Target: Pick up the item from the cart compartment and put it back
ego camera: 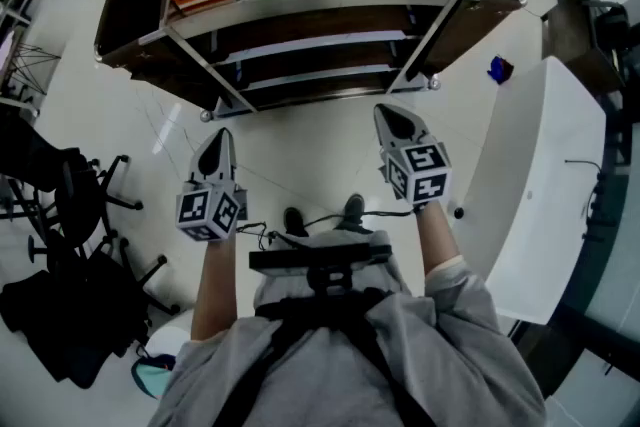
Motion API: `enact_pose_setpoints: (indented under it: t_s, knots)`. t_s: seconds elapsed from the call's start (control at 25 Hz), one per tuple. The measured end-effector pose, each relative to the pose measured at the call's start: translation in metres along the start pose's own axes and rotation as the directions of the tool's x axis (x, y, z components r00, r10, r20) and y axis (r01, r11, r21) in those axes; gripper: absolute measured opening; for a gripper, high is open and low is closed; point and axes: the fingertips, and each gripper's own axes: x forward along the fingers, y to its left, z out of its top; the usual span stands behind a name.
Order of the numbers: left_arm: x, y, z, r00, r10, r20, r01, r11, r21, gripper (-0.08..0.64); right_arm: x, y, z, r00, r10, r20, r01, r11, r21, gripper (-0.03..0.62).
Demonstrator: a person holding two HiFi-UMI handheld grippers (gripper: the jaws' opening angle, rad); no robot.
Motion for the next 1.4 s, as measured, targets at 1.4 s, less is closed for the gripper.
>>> enact_pose_setpoints:
  t_s: [1.4]
  knots:
    - [0.166,0.026,0.113,0.973,-0.226,0.038,0.223,0.972,0.074,0.006,0.131,-0.031,0.121,0.994,0.026,0.107,-0.026,1.0,-0.007,0.009]
